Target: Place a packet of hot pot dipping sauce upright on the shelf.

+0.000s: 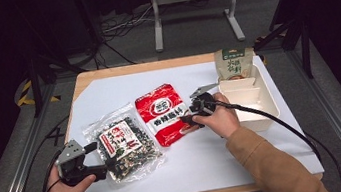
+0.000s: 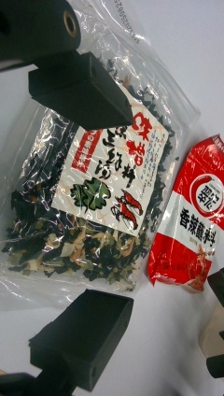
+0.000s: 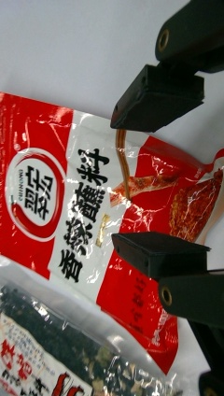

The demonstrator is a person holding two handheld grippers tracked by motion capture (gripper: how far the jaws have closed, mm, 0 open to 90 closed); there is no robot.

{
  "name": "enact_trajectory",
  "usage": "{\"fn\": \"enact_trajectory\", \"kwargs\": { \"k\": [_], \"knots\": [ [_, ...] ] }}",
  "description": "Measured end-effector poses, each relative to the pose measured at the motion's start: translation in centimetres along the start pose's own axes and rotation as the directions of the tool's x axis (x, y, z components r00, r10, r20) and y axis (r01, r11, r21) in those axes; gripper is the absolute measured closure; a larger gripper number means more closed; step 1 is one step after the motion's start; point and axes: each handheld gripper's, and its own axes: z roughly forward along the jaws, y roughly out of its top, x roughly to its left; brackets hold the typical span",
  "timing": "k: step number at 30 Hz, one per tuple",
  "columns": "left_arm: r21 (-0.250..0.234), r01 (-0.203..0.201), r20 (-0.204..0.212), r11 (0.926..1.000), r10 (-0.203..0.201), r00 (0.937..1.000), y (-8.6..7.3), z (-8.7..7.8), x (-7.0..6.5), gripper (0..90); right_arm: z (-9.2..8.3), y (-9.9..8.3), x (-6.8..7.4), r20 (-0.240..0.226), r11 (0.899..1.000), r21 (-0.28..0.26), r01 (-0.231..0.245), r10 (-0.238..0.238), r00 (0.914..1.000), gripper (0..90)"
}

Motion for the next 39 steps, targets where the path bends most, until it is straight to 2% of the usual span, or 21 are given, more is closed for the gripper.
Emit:
{"fn": "enact_trajectory", "kwargs": {
  "k": [2, 13, 26, 30, 34, 36, 39],
  "knots": [
    [0.0, -0.006, -0.001, 1.0, 0.006, 1.0, 0.0, 0.1, -0.1, 12.6, 0.5, -0.1, -0.2, 0.008, 1.0, 0.024, -0.009, 0.009, 0.9999, 37.6],
    [0.002, -0.013, -0.003, 0.9999, 0.013, 0.9999, 0.0, 0.2, -0.1, 12.6, 1.3, -0.1, -0.8, 0.0, 0.996, 0.068, -0.065, 0.066, 0.9978, 36.7],
    [0.007, -0.006, 0.008, 1.0, 0.006, 1.0, 0.0, 0.3, -0.1, 12.6, 2.1, -0.1, -1.2, -0.018, 0.99, 0.103, -0.095, 0.097, 0.9951, 36.7],
    [0.007, -0.003, 0.011, 1.0, 0.002, 0.9999, 0.0, 0.5, -0.2, 12.6, 2.1, 0.0, -1.0, -0.026, 0.99, 0.104, -0.091, 0.094, 0.9953, 43.8],
    [0.008, -0.007, 0.012, 0.9999, 0.007, 0.9999, 0.0, 0.5, -0.2, 12.6, 2.1, -0.1, -0.7, -0.022, 0.988, 0.105, -0.112, 0.115, 0.9931, 49.3],
    [0.008, -0.001, 0.014, 1.0, 0.001, 0.9999, 0.0, 0.6, -0.2, 12.6, 2.0, -0.2, -0.7, -0.041, 0.986, 0.106, -0.127, 0.132, 0.9905, 57.3],
    [0.011, -0.008, 0.014, 0.9999, 0.008, 0.9999, 0.0, 0.6, -0.3, 12.6, 2.0, -0.1, -0.6, -0.05, 0.987, 0.113, -0.118, 0.124, 0.991, 60.3]
  ]
}}
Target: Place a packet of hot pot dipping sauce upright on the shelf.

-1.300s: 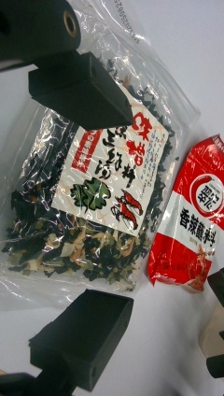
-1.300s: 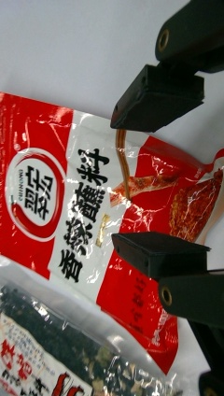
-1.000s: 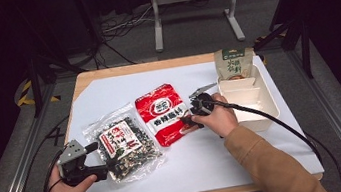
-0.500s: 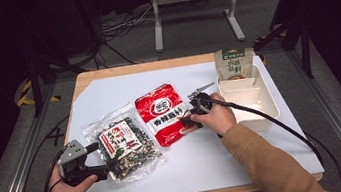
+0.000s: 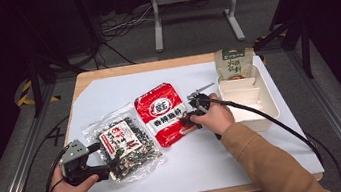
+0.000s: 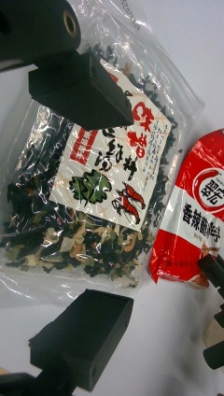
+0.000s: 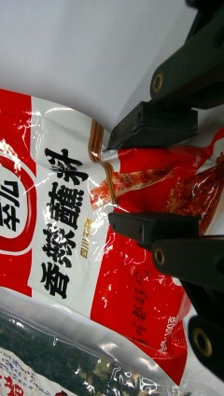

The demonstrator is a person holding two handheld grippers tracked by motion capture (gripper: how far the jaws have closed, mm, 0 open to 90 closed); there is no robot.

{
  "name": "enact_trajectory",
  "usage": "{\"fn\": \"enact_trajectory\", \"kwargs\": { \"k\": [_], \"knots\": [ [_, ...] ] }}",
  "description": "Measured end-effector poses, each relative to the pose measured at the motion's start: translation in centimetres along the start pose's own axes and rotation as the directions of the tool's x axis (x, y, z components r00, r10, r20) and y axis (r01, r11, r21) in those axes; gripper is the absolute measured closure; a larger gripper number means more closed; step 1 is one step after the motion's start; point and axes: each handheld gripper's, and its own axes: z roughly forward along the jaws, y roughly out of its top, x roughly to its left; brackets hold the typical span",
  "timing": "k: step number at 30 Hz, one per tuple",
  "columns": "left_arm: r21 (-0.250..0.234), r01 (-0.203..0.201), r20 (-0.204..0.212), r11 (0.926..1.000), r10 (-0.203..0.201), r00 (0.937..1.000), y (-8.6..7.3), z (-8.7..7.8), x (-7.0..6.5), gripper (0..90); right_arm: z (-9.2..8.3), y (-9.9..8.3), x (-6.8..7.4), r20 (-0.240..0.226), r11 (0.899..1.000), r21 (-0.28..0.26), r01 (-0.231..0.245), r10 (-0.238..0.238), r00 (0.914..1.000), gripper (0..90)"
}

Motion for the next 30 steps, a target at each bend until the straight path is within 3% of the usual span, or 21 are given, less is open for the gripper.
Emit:
{"fn": "enact_trajectory", "kwargs": {
  "k": [11, 19, 22, 30],
  "knots": [
    [0.003, -0.003, 0.001, 1.0, 0.003, 1.0, 0.0, 0.1, 0.0, 12.7, -0.2, 0.1, 0.3, 0.002, 0.998, -0.014, 0.056, -0.056, 0.9984, 78.8],
    [-0.003, -0.004, -0.001, 1.0, 0.004, 1.0, 0.0, 0.0, 0.1, 12.7, -0.5, -0.1, 0.7, 0.024, 0.995, -0.032, 0.1, -0.099, 0.9948, 82.8],
    [-0.001, -0.003, -0.001, 1.0, 0.003, 1.0, 0.0, 0.1, 0.1, 12.7, -1.1, -0.1, 1.2, 0.036, 0.988, -0.066, 0.14, -0.138, 0.9898, 83.2],
    [-0.001, 0.001, 0.004, 1.0, -0.001, 1.0, 0.1, 0.1, -0.1, 12.7, -3.3, 0.1, 2.3, 0.051, 0.973, -0.133, 0.189, -0.184, 0.9816, 83.7]
  ]
}}
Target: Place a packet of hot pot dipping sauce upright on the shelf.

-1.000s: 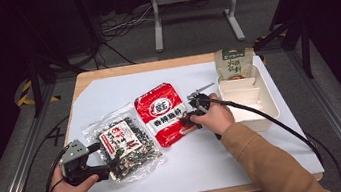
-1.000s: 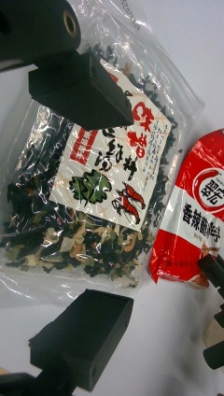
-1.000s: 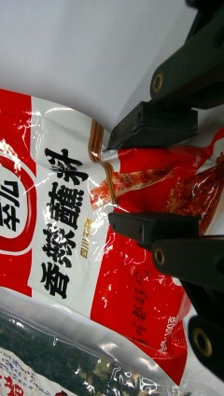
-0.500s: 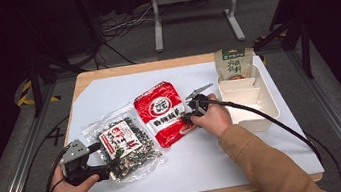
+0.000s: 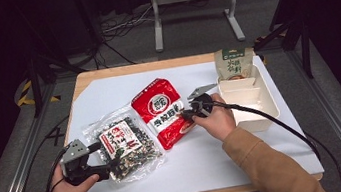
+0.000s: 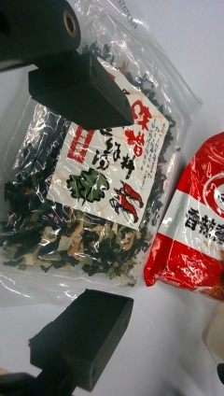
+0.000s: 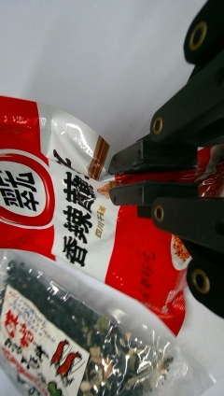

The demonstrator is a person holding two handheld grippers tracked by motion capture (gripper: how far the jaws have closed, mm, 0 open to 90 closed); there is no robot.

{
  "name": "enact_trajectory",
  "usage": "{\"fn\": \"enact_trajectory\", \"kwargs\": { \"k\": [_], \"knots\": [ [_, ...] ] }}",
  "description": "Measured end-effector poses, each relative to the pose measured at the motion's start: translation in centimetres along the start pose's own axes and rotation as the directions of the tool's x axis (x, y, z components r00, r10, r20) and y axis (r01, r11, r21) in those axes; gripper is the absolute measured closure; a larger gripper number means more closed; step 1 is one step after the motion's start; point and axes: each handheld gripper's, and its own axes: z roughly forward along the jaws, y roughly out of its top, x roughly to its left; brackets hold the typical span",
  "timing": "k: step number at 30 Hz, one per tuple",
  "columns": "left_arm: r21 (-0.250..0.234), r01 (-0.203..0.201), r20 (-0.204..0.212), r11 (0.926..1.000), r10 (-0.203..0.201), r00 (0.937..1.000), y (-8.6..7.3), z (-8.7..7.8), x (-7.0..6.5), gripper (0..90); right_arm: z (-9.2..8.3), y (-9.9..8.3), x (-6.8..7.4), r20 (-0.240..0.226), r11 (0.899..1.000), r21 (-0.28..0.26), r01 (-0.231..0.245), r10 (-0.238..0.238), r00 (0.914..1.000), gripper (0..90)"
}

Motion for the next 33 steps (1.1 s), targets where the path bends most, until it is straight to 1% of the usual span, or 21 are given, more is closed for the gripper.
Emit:
{"fn": "enact_trajectory", "kwargs": {
  "k": [1, 4, 5, 7, 9, 10, 11, 15, 18, 19, 21, 22, 24, 25, 26, 27, 29, 30, 31, 32, 33],
  "knots": [
    [0.0, -0.004, 0.003, 1.0, 0.004, 1.0, 0.0, 0.0, 0.0, 12.6, -0.7, 0.2, 0.2, 0.005, 1.0, -0.02, 0.01, -0.01, 0.9999, 83.8],
    [0.001, -0.008, 0.004, 1.0, 0.008, 1.0, 0.1, 0.1, -0.1, 12.7, -1.7, 0.4, 0.4, 0.003, 0.999, -0.042, 0.018, -0.018, 0.9998, 83.9],
    [0.0, -0.002, 0.004, 1.0, 0.002, 1.0, 0.1, 0.1, -0.1, 12.6, -2.0, 0.4, 0.5, 0.004, 0.999, -0.05, 0.021, -0.021, 0.9998, 84.0],
    [-0.001, -0.009, 0.005, 1.0, 0.009, 0.9999, 0.1, 0.2, -0.2, 12.6, -2.7, 0.5, 0.7, 0.002, 0.997, -0.066, 0.025, -0.024, 0.9997, 84.1],
    [-0.001, -0.001, 0.009, 1.0, 0.001, 1.0, 0.1, 0.3, -0.3, 12.6, -2.9, 0.5, 0.8, 0.001, 0.997, -0.075, 0.024, -0.024, 0.9997, 84.0],
    [0.001, -0.009, 0.014, 1.0, 0.009, 0.9999, 0.2, 0.3, -0.3, 12.6, -3.7, 0.6, 1.1, -0.004, 0.994, -0.101, 0.03, -0.031, 0.9995, 84.1],
    [0.001, -0.009, 0.014, 1.0, 0.009, 0.9999, 0.2, 0.3, -0.3, 12.6, -3.7, 0.6, 1.1, -0.004, 0.994, -0.101, 0.03, -0.031, 0.9995, 84.1],
    [-0.011, 0.001, 0.03, 0.9999, -0.001, 0.9995, 0.3, 0.6, -0.5, 12.6, -5.2, 0.6, 1.7, -0.015, 0.988, -0.152, 0.041, -0.044, 0.9989, 84.1],
    [-0.049, 0.016, 0.061, 0.9987, -0.013, 0.9981, 0.5, 1.0, -0.8, 12.6, -6.1, 0.6, 2.2, -0.026, 0.982, -0.184, 0.048, -0.053, 0.9982, 84.2],
    [-0.054, 0.005, 0.057, 0.9985, -0.002, 0.9984, 0.6, 1.1, -1.0, 12.6, -6.5, 0.6, 2.4, -0.033, 0.979, -0.197, 0.048, -0.056, 0.9979, 84.2],
    [-0.06, 0.014, 0.076, 0.9981, -0.009, 0.997, 0.8, 1.5, -1.4, 12.5, -7.0, 0.6, 2.8, -0.045, 0.975, -0.218, 0.047, -0.058, 0.9973, 84.2],
    [-0.06, 0.014, 0.076, 0.9981, -0.009, 0.997, 0.8, 1.5, -1.4, 12.7, -7.3, 0.6, 3.0, -0.052, 0.973, -0.227, 0.046, -0.059, 0.9969, 84.2],
    [-0.062, 0.019, 0.097, 0.9979, -0.013, 0.9952, 1.0, 1.8, -1.8, 12.3, -7.6, 0.5, 3.2, -0.056, 0.97, -0.237, 0.049, -0.064, 0.9964, 84.2],
    [-0.071, 0.007, 0.114, 0.9974, 0.001, 0.9935, 1.2, 2.0, -2.0, 13.1, -8.0, 0.4, 3.6, -0.062, 0.966, -0.252, 0.053, -0.071, 0.9955, 84.2],
    [-0.084, -0.013, 0.118, 0.9964, 0.023, 0.9927, 1.3, 2.1, -2.1, 13.1, -8.0, 0.4, 3.6, -0.062, 0.966, -0.252, 0.053, -0.071, 0.9955, 84.2],
    [-0.095, -0.017, 0.127, 0.9953, 0.029, 0.9915, 1.4, 2.3, -2.2, 13.3, -8.1, 0.4, 3.7, -0.065, 0.965, -0.258, 0.055, -0.074, 0.9952, 84.2],
    [-0.103, 0.0, 0.156, 0.9946, 0.016, 0.9876, 1.6, 2.6, -2.4, 14.1, -8.5, 0.3, 4.0, -0.068, 0.961, -0.269, 0.06, -0.081, 0.9944, 84.2],
    [-0.102, 0.012, 0.18, 0.9947, 0.007, 0.9836, 1.7, 2.8, -2.5, 14.1, -8.6, 0.2, 4.1, -0.068, 0.96, -0.274, 0.06, -0.082, 0.9943, 84.2],
    [-0.103, 0.03, 0.214, 0.9942, -0.007, 0.9768, 2.0, 3.2, -2.7, 14.7, -8.8, 0.2, 4.3, -0.081, 0.959, -0.277, 0.057, -0.082, 0.9933, 84.2],
    [-0.095, 0.036, 0.222, 0.9949, -0.014, 0.9749, 2.1, 3.6, -2.8, 15.9, -8.9, 0.1, 4.3, -0.085, 0.958, -0.28, 0.057, -0.084, 0.9928, 84.2],
    [-0.09, 0.028, 0.219, 0.9956, -0.008, 0.9757, 2.2, 3.8, -2.8, 17.0, -9.0, 0.1, 4.5, -0.088, 0.957, -0.283, 0.058, -0.086, 0.9924, 84.2]
  ]
}}
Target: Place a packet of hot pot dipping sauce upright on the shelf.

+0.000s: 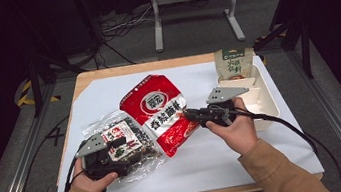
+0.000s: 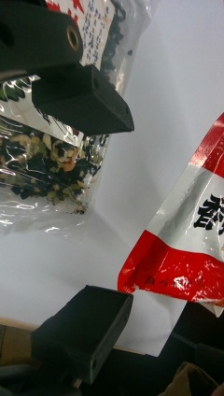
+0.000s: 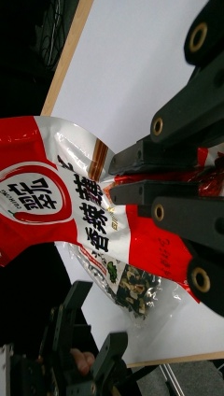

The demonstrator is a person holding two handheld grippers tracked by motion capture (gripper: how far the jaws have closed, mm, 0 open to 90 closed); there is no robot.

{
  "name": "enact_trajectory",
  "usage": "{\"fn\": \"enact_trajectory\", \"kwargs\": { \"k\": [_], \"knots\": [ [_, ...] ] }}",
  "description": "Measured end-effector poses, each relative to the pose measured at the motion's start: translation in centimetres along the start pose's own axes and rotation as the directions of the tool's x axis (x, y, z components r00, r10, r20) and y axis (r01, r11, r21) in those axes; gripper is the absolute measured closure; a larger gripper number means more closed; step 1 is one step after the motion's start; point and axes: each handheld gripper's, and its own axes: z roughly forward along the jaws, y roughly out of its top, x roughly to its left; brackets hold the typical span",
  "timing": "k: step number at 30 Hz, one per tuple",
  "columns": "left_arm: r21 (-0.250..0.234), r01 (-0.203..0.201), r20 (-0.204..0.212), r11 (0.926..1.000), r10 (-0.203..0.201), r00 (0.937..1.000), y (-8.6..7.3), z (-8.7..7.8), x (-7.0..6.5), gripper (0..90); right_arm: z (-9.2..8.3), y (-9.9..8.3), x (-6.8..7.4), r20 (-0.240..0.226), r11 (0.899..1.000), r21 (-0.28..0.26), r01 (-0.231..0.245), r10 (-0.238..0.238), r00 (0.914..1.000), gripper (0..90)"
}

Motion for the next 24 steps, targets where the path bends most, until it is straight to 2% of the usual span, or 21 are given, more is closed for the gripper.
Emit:
{"fn": "enact_trajectory", "kwargs": {
  "k": [5, 11, 18, 20, 24],
  "knots": [
    [0.018, 0.017, 0.021, 0.9997, -0.017, 0.9996, 0.2, 1.2, -0.3, 18.4, -0.1, -0.2, 0.5, -0.007, 1.0, -0.007, 0.008, -0.008, 0.9999, 84.2],
    [0.049, 0.009, 0.047, 0.9988, -0.011, 0.9988, 0.3, 2.3, -0.7, 23.1, -0.1, -0.3, 1.0, -0.029, 1.0, -0.024, 0.007, -0.008, 0.9995, 84.2],
    [0.016, 0.017, 0.117, 0.9997, -0.019, 0.993, 0.4, 3.1, -1.2, 29.5, 0.2, -0.7, 1.6, -0.042, 0.999, -0.039, 0.013, -0.015, 0.999, 84.2],
    [0.012, 0.039, 0.146, 0.9992, -0.04, 0.9884, 0.5, 3.3, -1.4, 32.2, 0.3, -0.8, 1.8, -0.048, 0.999, -0.046, 0.008, -0.011, 0.9988, 84.2],
    [0.0, 0.042, 0.173, 0.9991, -0.042, 0.984, 0.6, 3.5, -1.6, 38.4, 0.3, -0.9, 2.0, -0.058, 0.998, -0.06, 0.002, -0.005, 0.9983, 84.2]
  ]
}}
